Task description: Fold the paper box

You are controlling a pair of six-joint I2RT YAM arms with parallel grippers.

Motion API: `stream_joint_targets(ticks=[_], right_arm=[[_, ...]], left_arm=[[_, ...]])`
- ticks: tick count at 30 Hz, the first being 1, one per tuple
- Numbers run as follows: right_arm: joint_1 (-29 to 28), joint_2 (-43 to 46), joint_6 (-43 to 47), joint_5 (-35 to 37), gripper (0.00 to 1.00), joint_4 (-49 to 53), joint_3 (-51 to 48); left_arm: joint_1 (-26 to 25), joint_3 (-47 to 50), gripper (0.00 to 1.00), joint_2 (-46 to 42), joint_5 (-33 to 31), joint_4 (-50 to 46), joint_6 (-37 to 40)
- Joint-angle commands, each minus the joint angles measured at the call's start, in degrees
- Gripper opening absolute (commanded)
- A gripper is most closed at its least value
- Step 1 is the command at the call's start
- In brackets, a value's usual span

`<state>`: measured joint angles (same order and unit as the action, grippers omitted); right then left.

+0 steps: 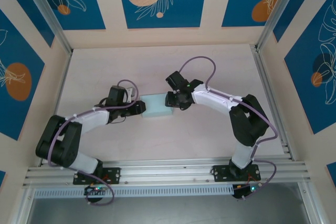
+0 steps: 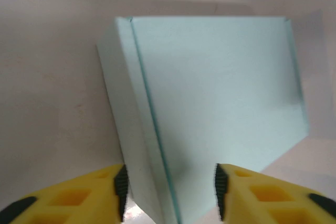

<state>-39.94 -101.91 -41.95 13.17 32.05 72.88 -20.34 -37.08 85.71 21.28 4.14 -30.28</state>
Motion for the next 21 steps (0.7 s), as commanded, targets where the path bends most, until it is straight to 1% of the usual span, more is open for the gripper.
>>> stream_joint_targets(ticks=[1, 4, 6, 10, 13, 17, 18, 21], right_arm=[[0.72, -2.21, 0.47, -3.58, 0.43, -1.63, 1.33], [1.74, -3.27, 1.08, -3.51, 0.41, -1.95, 2.01], [3.00, -4.13, 1.72, -3.59, 0.37, -1.92, 2.38], [5.45, -5.21, 3.46, -4.07, 0.37, -1.94, 3.25], [6.99, -5.51, 5.19, -4.45, 0.37, -1.50, 3.78], [7.93, -4.77, 7.17, -4.23, 0.37, 0.03, 4.69], [7.91, -4.18, 7.49, -4.00, 0.37, 0.43, 4.66], [7.93, -1.31, 8.15, -2.93, 0.43, 1.28, 3.74]], left_arm=[[-0.14, -2.33, 0.43, 3.24, 2.86, 4.86, -1.77], [-0.31, -3.38, 0.40, 6.08, 4.14, 8.06, -3.43], [-0.73, -4.38, 0.39, 7.88, 4.81, 10.11, -4.65], [-1.75, -6.53, 0.38, 10.36, 5.09, 12.04, -5.99], [-2.49, -7.47, 0.38, 11.03, 4.73, 12.73, -6.71], [-2.71, -6.84, 0.39, 9.52, 3.06, 13.10, -7.58], [-2.69, -6.56, 0.42, 8.49, 2.30, 12.64, -7.56], [-2.32, -6.43, 0.53, 4.28, -0.88, 9.25, -5.94]])
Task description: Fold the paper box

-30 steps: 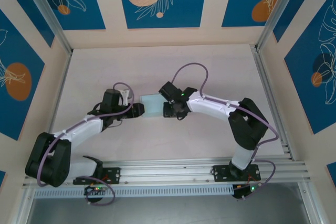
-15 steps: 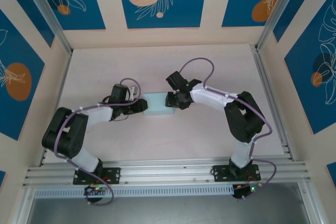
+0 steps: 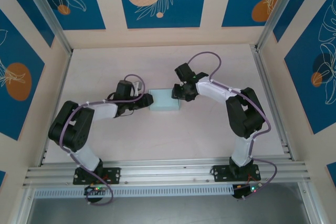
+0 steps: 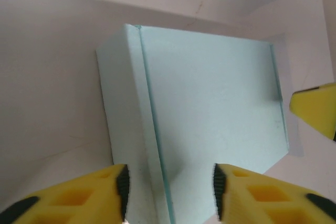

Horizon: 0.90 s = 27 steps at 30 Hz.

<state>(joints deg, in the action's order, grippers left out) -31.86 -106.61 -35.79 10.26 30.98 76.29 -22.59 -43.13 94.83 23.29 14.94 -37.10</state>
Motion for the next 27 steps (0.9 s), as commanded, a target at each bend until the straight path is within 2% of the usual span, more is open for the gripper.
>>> stream_joint_targets(ticks=[1, 4, 8, 10, 12, 13, 14, 18, 22, 27], right_arm=[[-0.14, 4.66, 2.13, 0.74, 0.45, 2.71, -0.16], [0.18, 9.81, 3.31, 4.87, 0.52, 4.10, -2.02], [2.40, 17.61, 5.68, 11.05, 0.61, 4.67, -5.72], [4.34, 21.39, 6.73, 12.63, 0.68, 3.73, -8.00], [6.83, 24.63, 7.12, 13.85, 0.84, 3.12, -9.90], [8.11, 25.96, 7.29, 14.39, 0.95, 2.97, -10.63], [9.35, 27.21, 7.58, 15.19, 1.00, 2.75, -11.34], [12.57, 30.79, 10.61, 18.50, 1.00, -1.73, -14.77], [13.50, 33.19, 18.25, 21.87, 1.00, -13.16, -21.26], [13.74, 35.61, 31.07, 22.67, 1.00, -35.53, -33.26]], left_arm=[[0.24, -0.37, 0.55, -6.45, -3.94, -2.81, 1.47], [1.82, -0.55, 0.73, -13.15, -8.47, -8.23, 4.37], [3.89, 0.94, 0.99, -22.57, -20.52, -15.36, 10.81], [4.95, 3.04, 1.00, -26.85, -26.20, -16.60, 13.86], [5.68, 5.68, 1.00, -31.07, -31.78, -16.77, 17.05], [5.86, 7.47, 1.00, -33.24, -34.60, -15.95, 18.86], [6.27, 9.43, 1.00, -35.23, -37.29, -14.54, 20.48], [7.85, 16.21, 1.00, -39.52, -42.59, -7.17, 27.68], [9.78, 22.20, 1.00, -38.14, -45.19, 3.94, 36.04], [14.74, 27.81, 1.00, -31.72, -40.02, 20.37, 39.27]])
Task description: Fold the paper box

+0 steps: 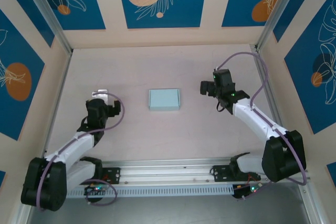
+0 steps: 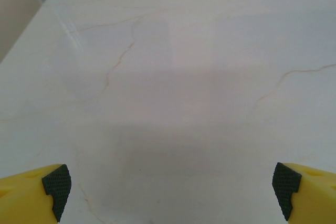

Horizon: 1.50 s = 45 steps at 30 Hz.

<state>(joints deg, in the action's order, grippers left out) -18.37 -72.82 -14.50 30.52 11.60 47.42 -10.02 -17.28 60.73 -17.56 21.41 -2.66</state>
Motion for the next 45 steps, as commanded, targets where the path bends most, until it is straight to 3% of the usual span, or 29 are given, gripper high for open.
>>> stream_joint_targets(ticks=[1, 5, 11, 16, 21, 24, 28, 33, 45], right_arm=[[0.43, 2.08, 11.86, 1.87, 1.00, -21.03, -6.98], [3.32, 2.11, 15.69, -4.22, 1.00, -35.45, -15.42], [9.20, 0.59, 12.18, -8.39, 1.00, -41.97, -20.79], [12.78, -0.67, 11.30, -12.75, 1.00, -46.90, -23.66], [15.05, -3.63, 9.89, -17.23, 1.00, -51.25, -24.93], [15.97, -7.40, 9.23, -19.36, 1.00, -55.61, -25.31], [16.43, -13.01, 10.07, -23.05, 1.00, -56.65, -23.28], [19.34, -13.91, 8.06, -27.77, 1.00, -55.81, -22.89], [18.16, -14.43, 9.03, -25.91, 1.00, -57.49, -23.48]], left_arm=[[3.10, 2.50, 1.00, 4.18, 1.81, 16.76, 4.85], [4.57, 2.69, 1.00, 9.75, 5.87, 23.37, 4.44], [4.84, 2.23, 1.00, 16.46, 8.07, 31.30, 4.69], [4.84, 1.50, 1.00, 27.58, 11.05, 41.27, 5.28], [5.10, -4.28, 1.00, 27.11, 16.42, 28.85, 7.28], [6.49, -5.51, 1.00, 27.46, 15.94, 26.88, 5.22], [6.43, -5.32, 1.00, 27.33, 15.80, 27.05, 5.29], [6.50, -5.35, 1.00, 27.34, 15.80, 27.10, 5.29], [6.38, -5.40, 1.00, 27.34, 16.33, 27.00, 5.56]])
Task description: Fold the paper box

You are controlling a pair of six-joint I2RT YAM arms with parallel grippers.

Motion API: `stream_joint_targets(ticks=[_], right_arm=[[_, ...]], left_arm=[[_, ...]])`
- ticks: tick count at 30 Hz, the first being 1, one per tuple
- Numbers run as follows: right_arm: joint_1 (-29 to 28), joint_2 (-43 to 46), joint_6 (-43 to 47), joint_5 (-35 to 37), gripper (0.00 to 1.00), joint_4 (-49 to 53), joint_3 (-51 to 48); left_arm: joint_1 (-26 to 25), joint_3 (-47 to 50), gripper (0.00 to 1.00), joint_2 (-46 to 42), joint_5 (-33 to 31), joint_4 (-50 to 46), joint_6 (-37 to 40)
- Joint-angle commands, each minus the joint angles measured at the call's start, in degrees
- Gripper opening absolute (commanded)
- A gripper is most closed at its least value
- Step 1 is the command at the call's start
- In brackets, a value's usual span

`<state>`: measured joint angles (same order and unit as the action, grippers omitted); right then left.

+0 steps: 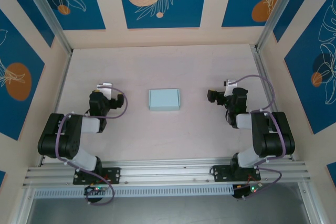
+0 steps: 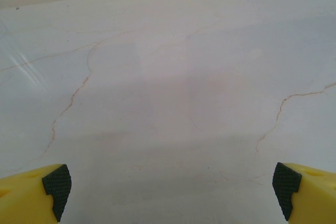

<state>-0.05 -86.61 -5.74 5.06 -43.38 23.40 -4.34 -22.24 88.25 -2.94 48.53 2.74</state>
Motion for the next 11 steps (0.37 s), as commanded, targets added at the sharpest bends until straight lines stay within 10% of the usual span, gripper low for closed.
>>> stream_joint_targets(ticks=[1, 11], right_arm=[[-0.13, -0.66, 0.24, -0.47, 1.00, -2.68, 0.50], [0.01, -0.58, 0.20, -0.75, 1.00, -2.55, 0.59]], left_arm=[[0.67, -0.44, 1.00, -0.18, 1.70, -0.03, 0.22], [0.65, -0.44, 1.00, -0.18, 1.80, -0.16, 0.16]])
